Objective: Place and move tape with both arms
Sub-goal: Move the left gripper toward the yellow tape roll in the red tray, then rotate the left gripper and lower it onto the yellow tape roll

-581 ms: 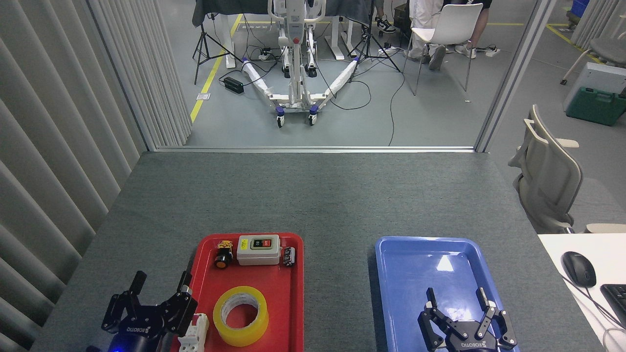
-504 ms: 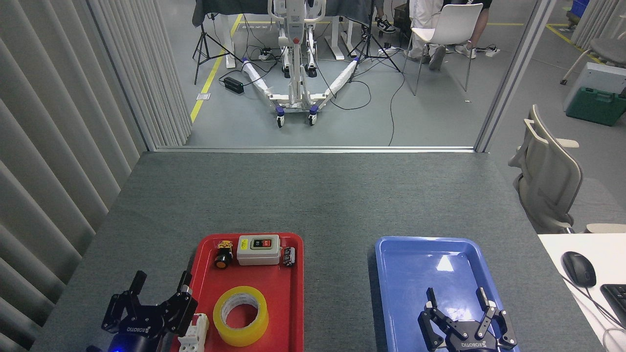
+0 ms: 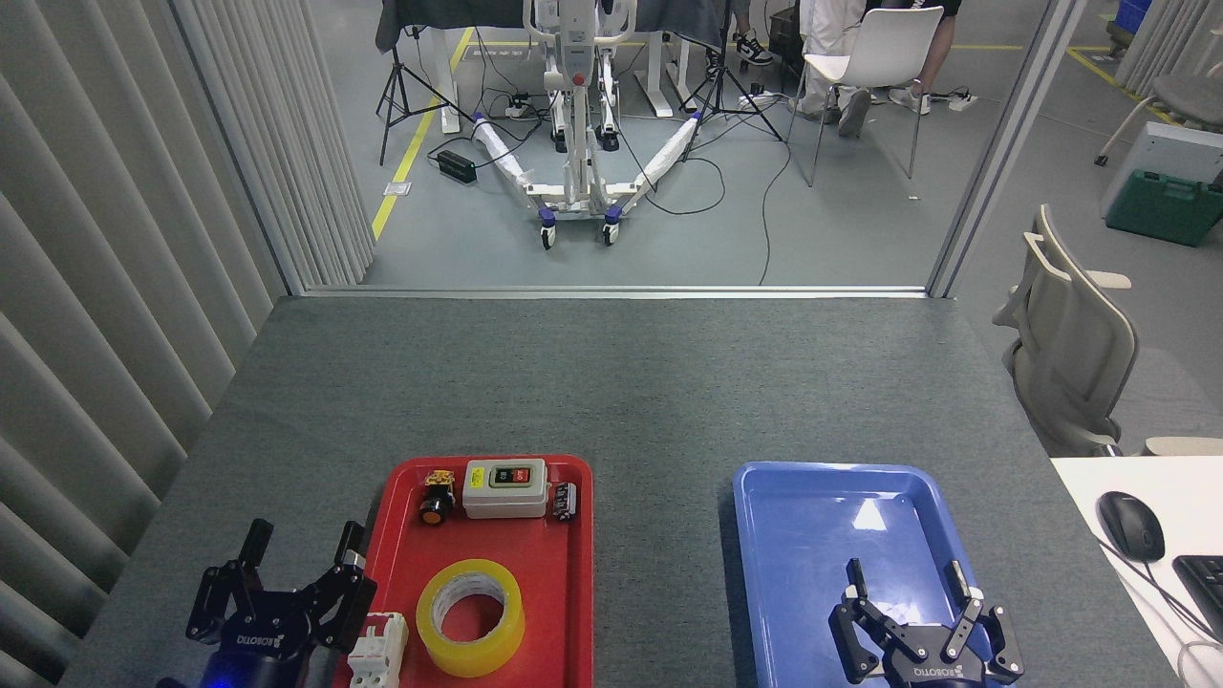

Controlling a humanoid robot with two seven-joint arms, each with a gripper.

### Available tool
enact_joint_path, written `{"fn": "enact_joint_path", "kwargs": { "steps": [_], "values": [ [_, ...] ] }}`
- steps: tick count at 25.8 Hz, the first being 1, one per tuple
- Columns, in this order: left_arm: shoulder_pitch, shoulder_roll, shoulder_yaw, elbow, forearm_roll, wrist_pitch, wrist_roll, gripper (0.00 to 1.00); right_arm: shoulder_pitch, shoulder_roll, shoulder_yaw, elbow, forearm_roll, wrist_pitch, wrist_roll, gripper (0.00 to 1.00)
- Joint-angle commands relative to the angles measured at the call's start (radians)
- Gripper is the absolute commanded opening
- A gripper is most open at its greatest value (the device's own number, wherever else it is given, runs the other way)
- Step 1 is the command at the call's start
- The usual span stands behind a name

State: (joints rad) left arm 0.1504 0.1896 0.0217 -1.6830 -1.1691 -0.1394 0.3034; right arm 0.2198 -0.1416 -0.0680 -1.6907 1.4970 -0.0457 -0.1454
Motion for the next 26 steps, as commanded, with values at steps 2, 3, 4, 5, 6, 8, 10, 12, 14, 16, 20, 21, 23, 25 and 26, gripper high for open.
{"fn": "enact_joint_path", "kwargs": {
  "steps": [2,3,4,5,6,8,10,12,14,16,20,21,23,25,26],
  "values": [
    [0.0,-0.004,-0.002,0.002,0.0,0.0,0.0,1.0,0.0,-0.001,-0.004,-0.009,-0.001,0.0,0.0,1.0],
    [0.0,-0.004,0.0,0.002,0.0,0.0,0.0,1.0,0.001,0.002,-0.004,-0.012,-0.001,0.0,0.0,1.0],
    [0.0,-0.005,0.0,0.003,0.0,0.001,0.0,1.0,0.001,0.004,-0.003,-0.021,-0.001,0.0,0.0,1.0],
    [0.0,-0.007,0.0,0.003,0.0,0.001,0.0,1.0,0.003,0.007,-0.001,-0.027,-0.004,0.0,0.0,1.0],
    [0.0,-0.009,0.0,0.003,-0.001,0.001,0.0,1.0,0.004,0.008,-0.001,-0.029,-0.009,0.0,0.0,1.0],
    [0.0,-0.009,0.0,0.003,0.002,0.003,-0.003,0.99,0.003,0.013,-0.001,-0.029,-0.018,0.0,0.0,1.0],
    [0.0,-0.015,0.001,0.005,0.002,0.009,-0.018,0.99,0.001,0.002,-0.001,-0.029,-0.024,0.0,0.0,1.0],
    [-0.011,-0.019,0.001,0.005,0.0,0.006,-0.095,0.99,0.003,0.0,-0.001,-0.029,-0.024,0.0,0.0,1.0],
    [-0.04,-0.025,0.001,0.005,-0.006,0.003,-0.259,0.99,0.003,0.0,-0.003,-0.029,-0.024,0.001,0.0,1.0],
    [-0.084,-0.027,0.007,0.006,-0.007,0.009,-0.464,1.0,0.001,-0.004,-0.003,-0.029,-0.024,0.001,0.0,1.0],
    [-0.169,-0.03,0.007,-0.007,-0.007,0.0,-0.811,1.0,0.003,-0.01,0.007,-0.035,-0.026,0.0,0.0,1.0],
    [-0.192,-0.032,0.006,-0.012,-0.006,0.0,-0.898,1.0,0.003,-0.012,0.007,-0.035,-0.026,0.0,0.0,1.0],
    [-0.239,-0.024,0.001,-0.021,-0.003,0.0,-1.11,1.0,0.0,-0.015,0.007,-0.037,-0.026,0.0,0.0,1.0],
    [-0.281,-0.01,0.0,-0.023,-0.001,0.0,-1.34,1.0,0.0,-0.016,0.01,-0.037,-0.026,0.0,0.0,1.0],
    [-0.308,-0.001,0.0,-0.021,-0.001,0.0,-1.463,1.0,0.001,-0.021,0.011,-0.037,-0.027,0.0,0.0,1.0]
  ]
}}
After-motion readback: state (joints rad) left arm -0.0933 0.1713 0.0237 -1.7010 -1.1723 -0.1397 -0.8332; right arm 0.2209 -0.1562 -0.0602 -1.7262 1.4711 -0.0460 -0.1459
